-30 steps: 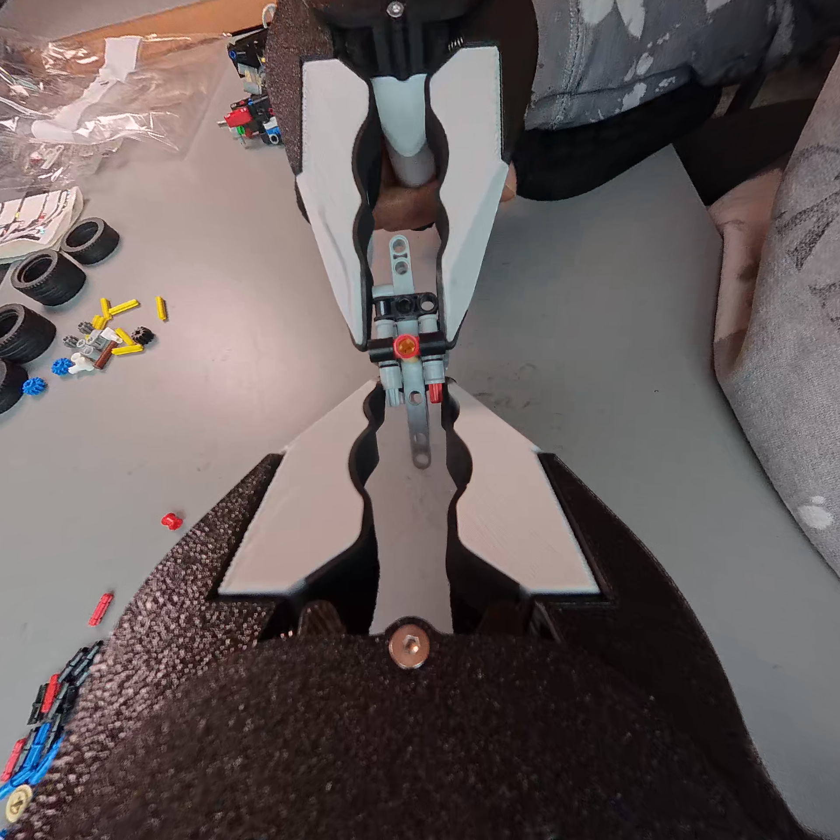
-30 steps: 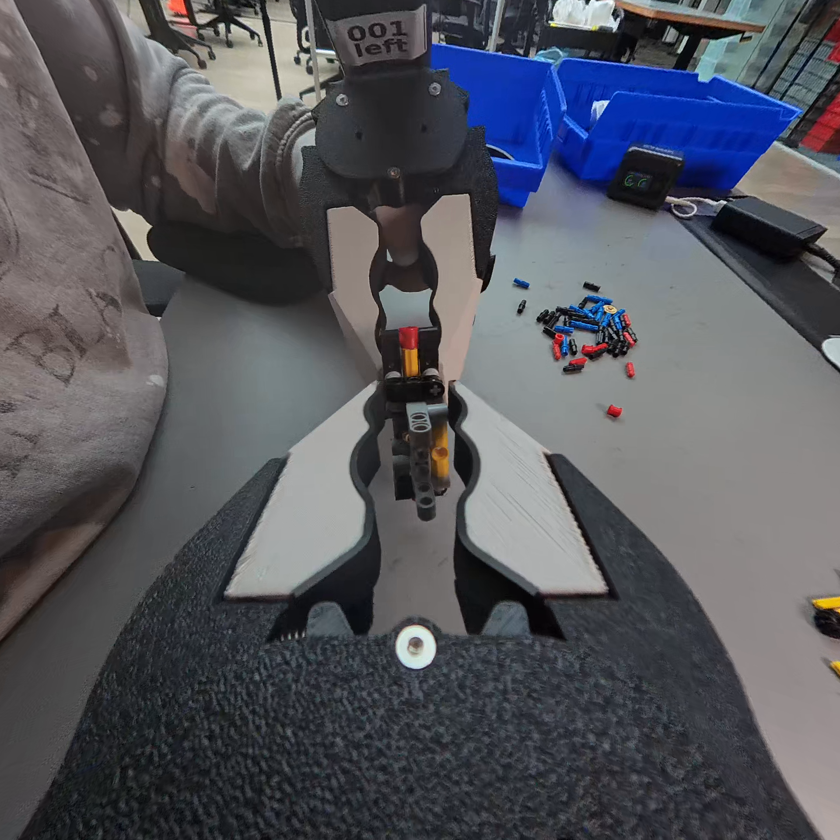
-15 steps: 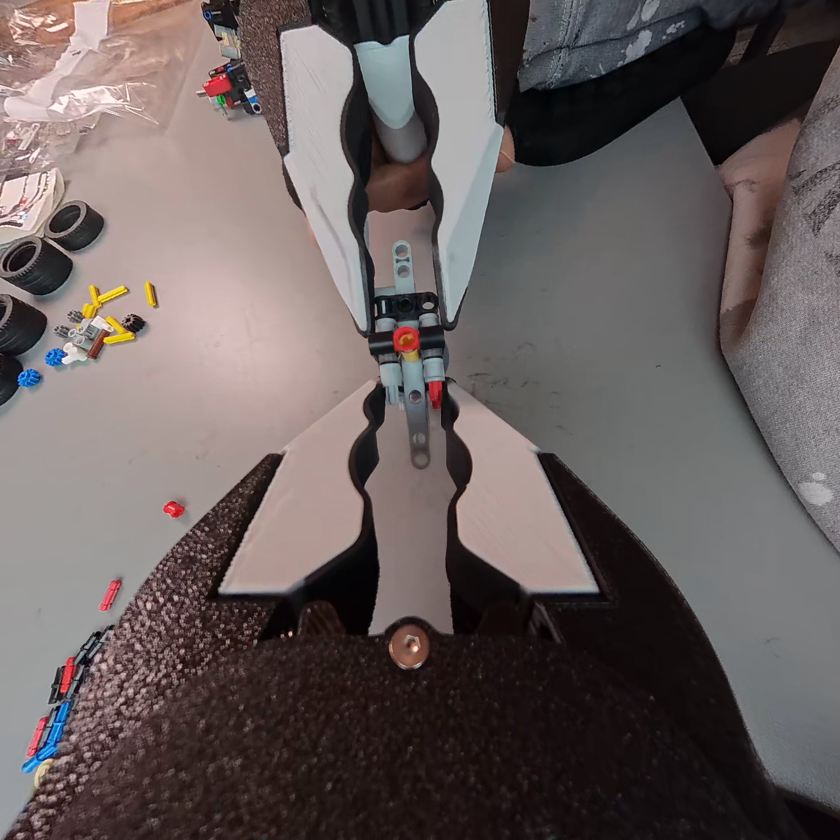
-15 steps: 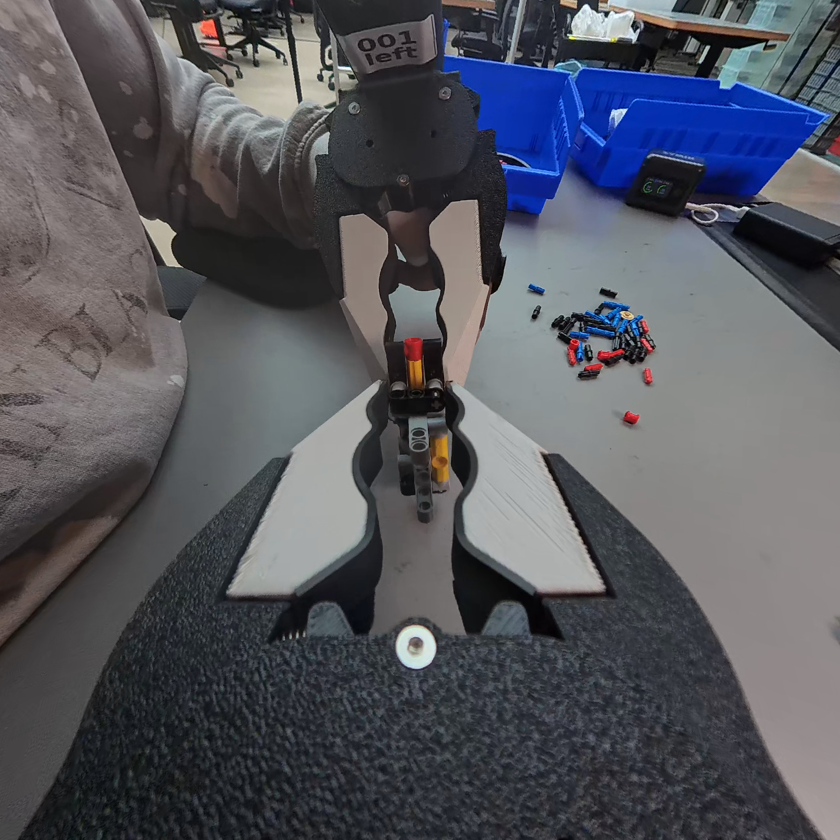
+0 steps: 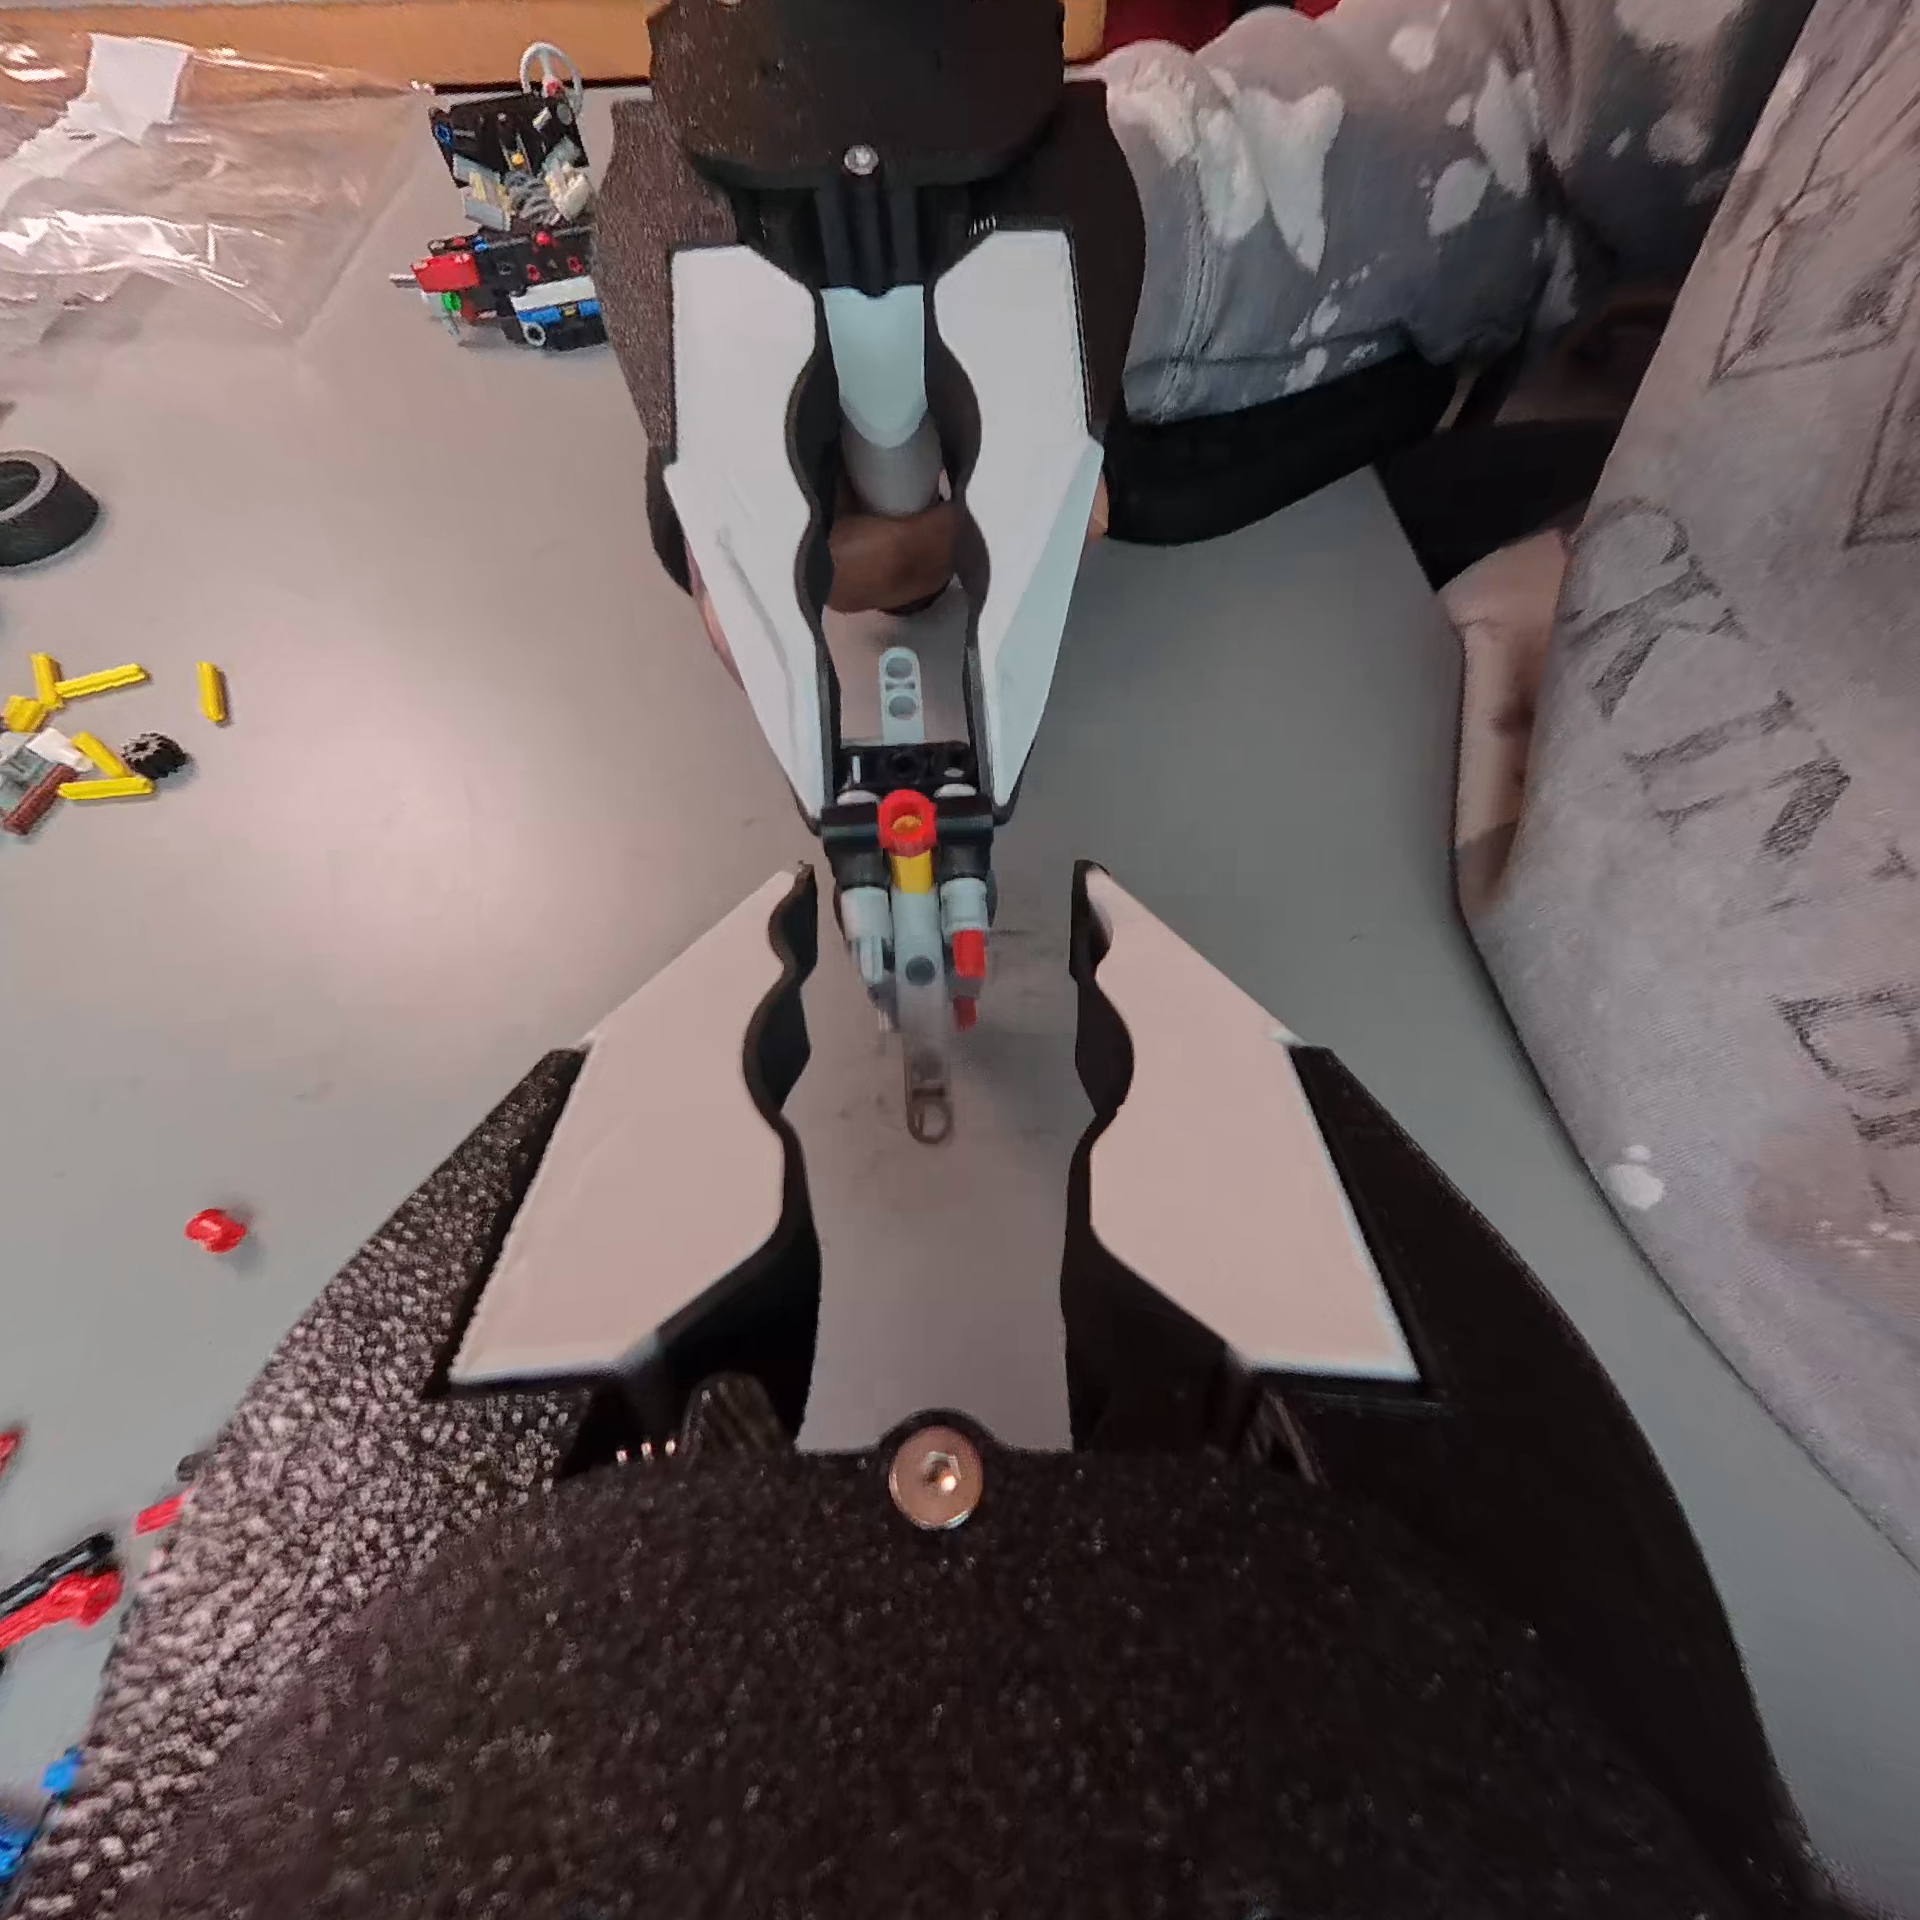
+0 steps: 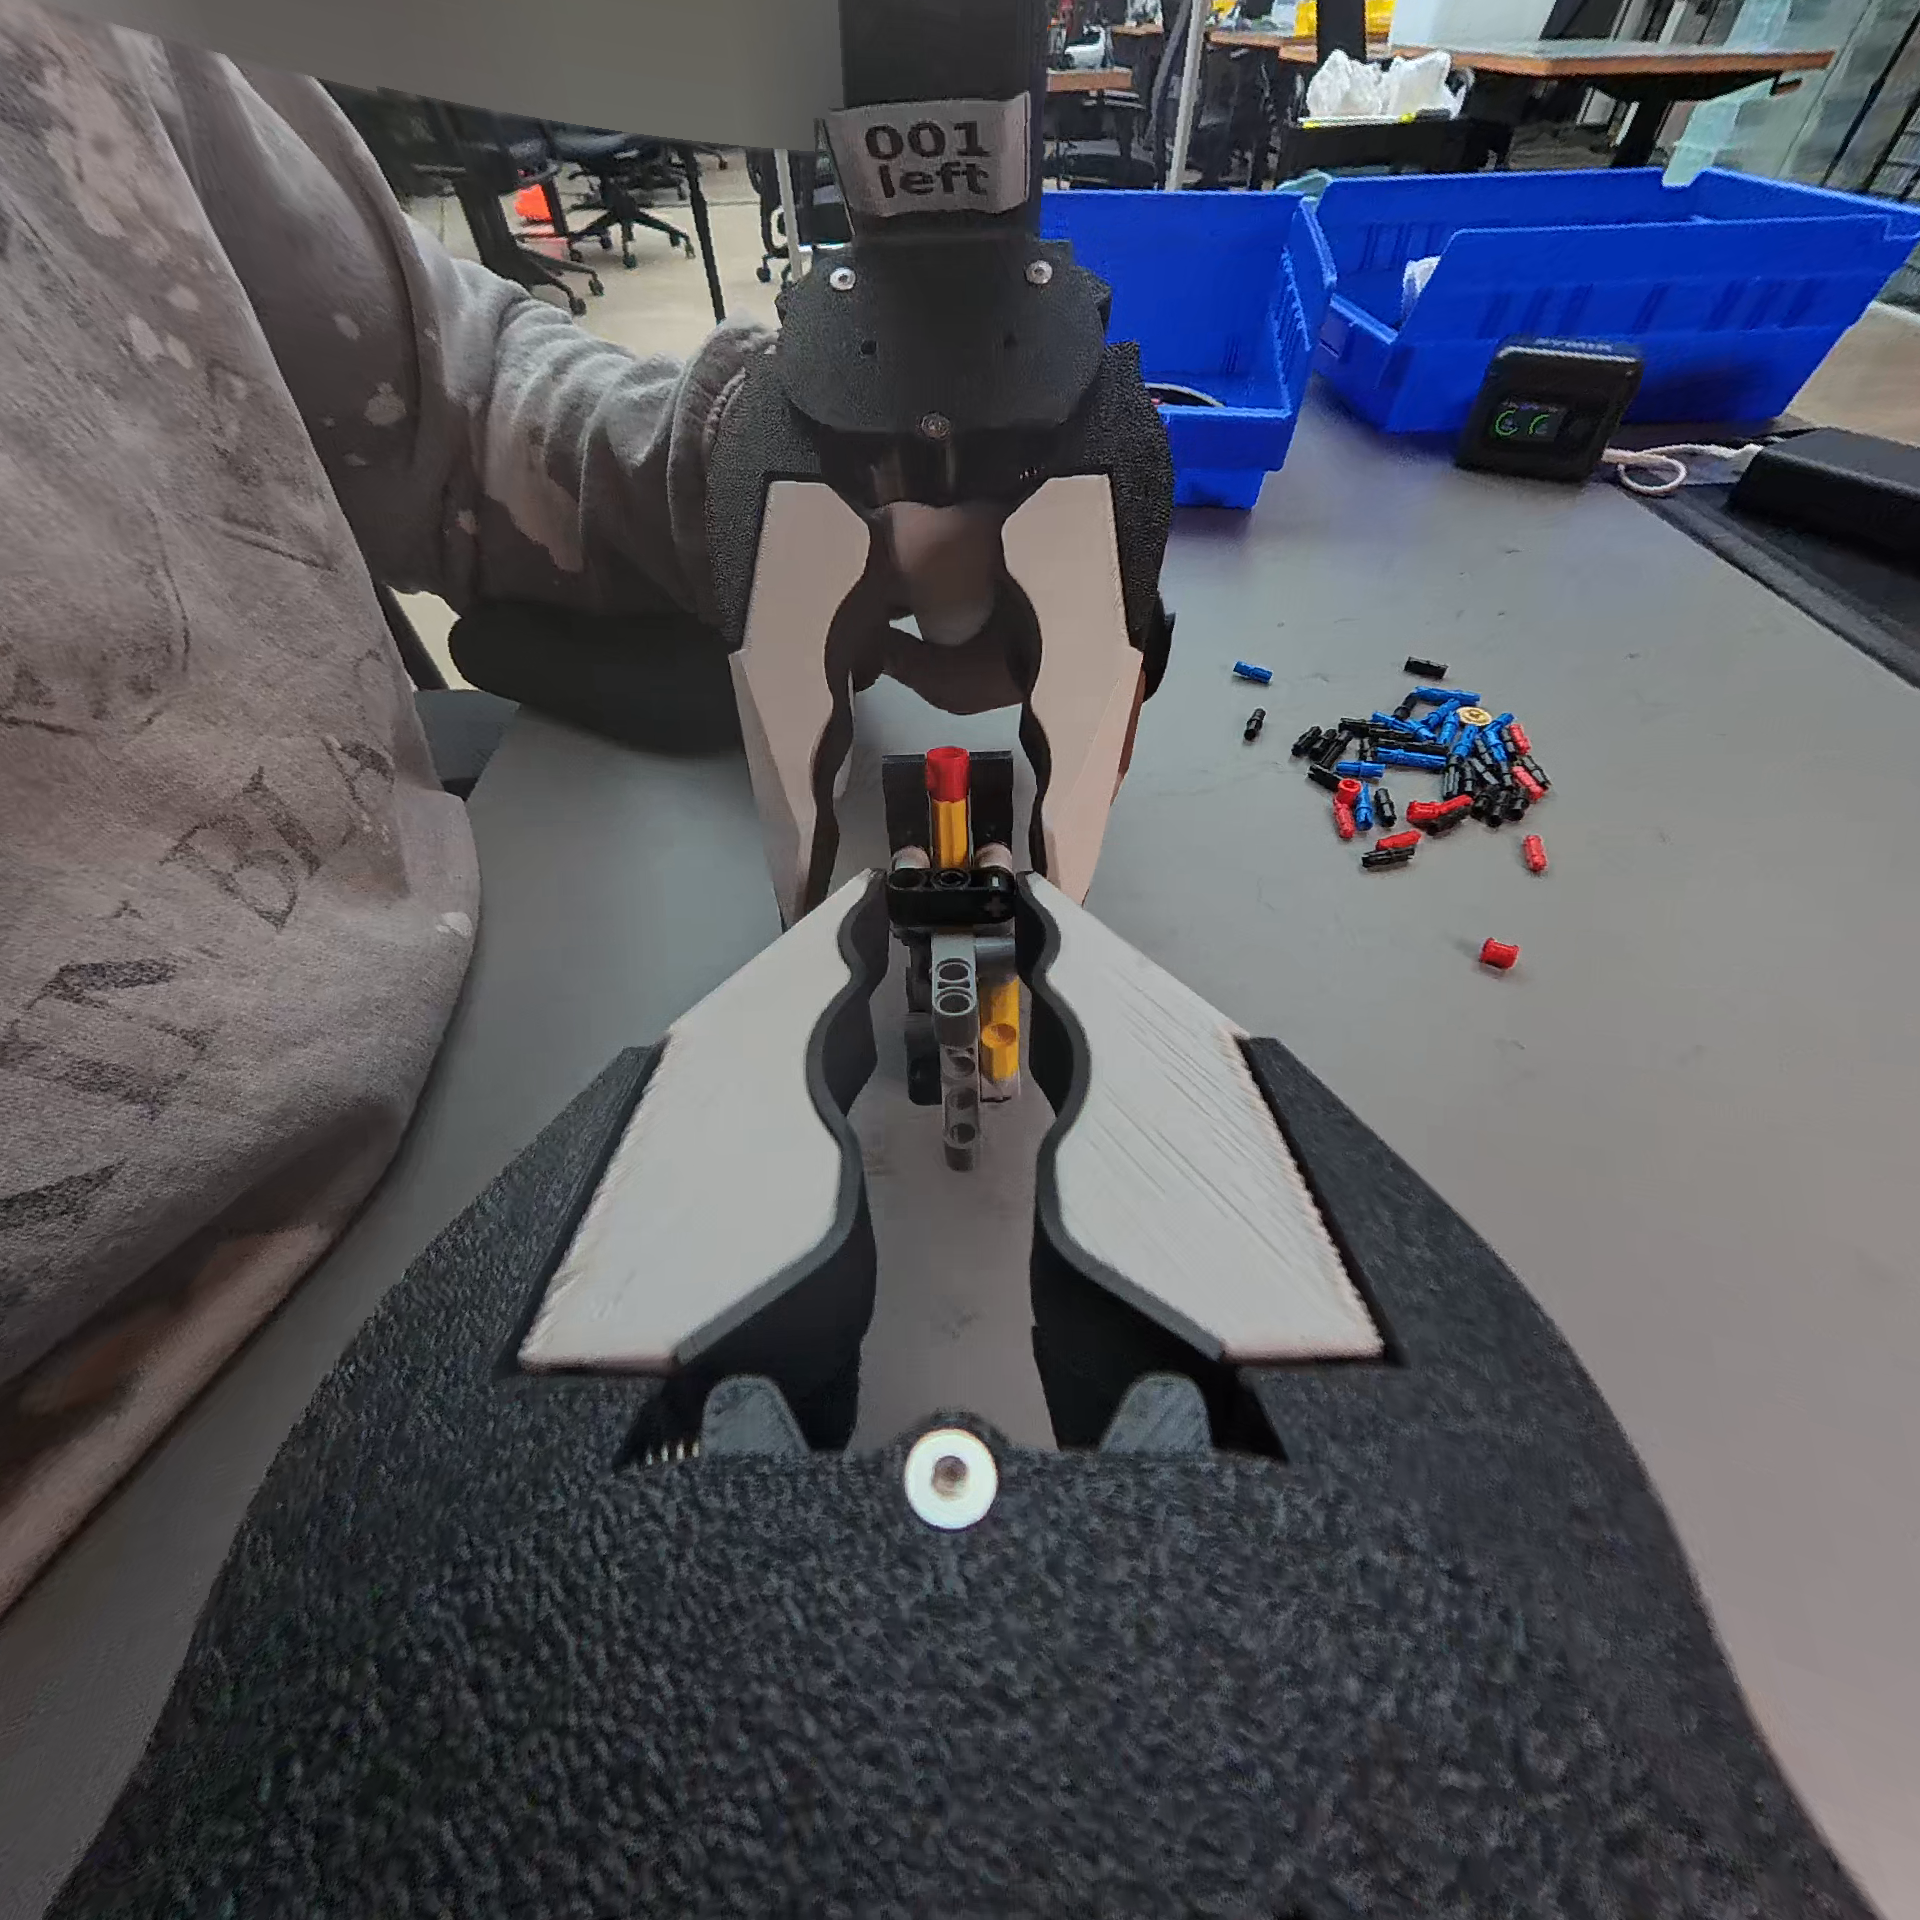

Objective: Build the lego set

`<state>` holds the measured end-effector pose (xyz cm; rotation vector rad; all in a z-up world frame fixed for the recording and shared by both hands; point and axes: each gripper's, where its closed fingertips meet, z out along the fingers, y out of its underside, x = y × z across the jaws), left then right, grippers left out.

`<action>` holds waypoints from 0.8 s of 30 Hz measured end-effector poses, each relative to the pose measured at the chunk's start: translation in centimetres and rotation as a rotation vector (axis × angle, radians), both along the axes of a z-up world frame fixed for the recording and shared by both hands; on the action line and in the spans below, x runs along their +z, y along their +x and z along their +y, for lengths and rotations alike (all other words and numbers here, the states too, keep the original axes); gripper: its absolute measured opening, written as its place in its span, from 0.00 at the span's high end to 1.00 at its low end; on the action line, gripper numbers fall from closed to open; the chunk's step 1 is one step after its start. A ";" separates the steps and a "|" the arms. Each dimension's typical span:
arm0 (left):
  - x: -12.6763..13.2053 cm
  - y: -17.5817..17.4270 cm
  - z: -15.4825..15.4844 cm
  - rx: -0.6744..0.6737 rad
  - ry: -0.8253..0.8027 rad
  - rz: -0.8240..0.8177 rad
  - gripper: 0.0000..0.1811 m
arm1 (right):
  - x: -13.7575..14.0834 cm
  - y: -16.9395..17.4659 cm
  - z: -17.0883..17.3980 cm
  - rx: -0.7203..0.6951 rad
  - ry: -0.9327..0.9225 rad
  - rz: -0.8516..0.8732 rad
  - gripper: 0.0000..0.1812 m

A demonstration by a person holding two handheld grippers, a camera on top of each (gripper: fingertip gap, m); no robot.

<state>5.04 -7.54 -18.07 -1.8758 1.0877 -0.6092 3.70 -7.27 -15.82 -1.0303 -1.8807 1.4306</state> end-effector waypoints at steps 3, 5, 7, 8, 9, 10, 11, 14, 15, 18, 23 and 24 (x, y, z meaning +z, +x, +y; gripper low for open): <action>0.2 0.4 0.0 -0.005 -0.005 -0.024 0.82 | 0.0 -0.1 -1.0 0.029 0.014 0.002 0.88; 0.0 0.4 -0.1 -0.014 -0.014 -0.021 0.83 | -0.2 -0.1 -1.1 0.028 0.028 0.000 0.88; 0.4 0.4 0.0 -0.005 -0.005 -0.040 0.83 | 0.2 -0.1 -1.0 0.017 0.020 0.015 0.88; 0.9 0.4 0.1 0.003 0.001 -0.064 0.84 | 0.6 -0.1 -0.9 0.006 0.011 0.027 0.88; 1.5 0.2 0.4 0.020 0.016 -0.095 0.84 | 1.0 -0.2 -0.5 -0.015 0.007 0.045 0.88; 2.2 0.1 0.6 0.033 0.026 -0.140 0.84 | 1.6 -0.2 -0.3 -0.030 -0.014 0.063 0.88; 3.0 0.1 0.6 0.035 0.028 -0.190 0.84 | 2.2 -0.2 -0.2 -0.031 -0.058 0.077 0.88; 4.3 0.1 0.7 0.059 0.060 -0.218 0.84 | 3.2 0.0 -0.1 -0.032 -0.082 0.111 0.88; 4.8 0.1 0.7 0.064 0.068 -0.233 0.84 | 3.6 0.1 -0.1 -0.030 -0.100 0.124 0.88; 5.6 0.0 0.8 0.072 0.082 -0.269 0.85 | 4.2 0.3 0.0 -0.015 -0.119 0.135 0.89; 6.0 0.0 1.1 0.081 0.097 -0.300 0.85 | 4.5 0.4 0.2 -0.017 -0.121 0.147 0.89; 6.2 0.0 1.1 0.085 0.098 -0.309 0.85 | 4.6 0.4 0.3 -0.016 -0.128 0.149 0.89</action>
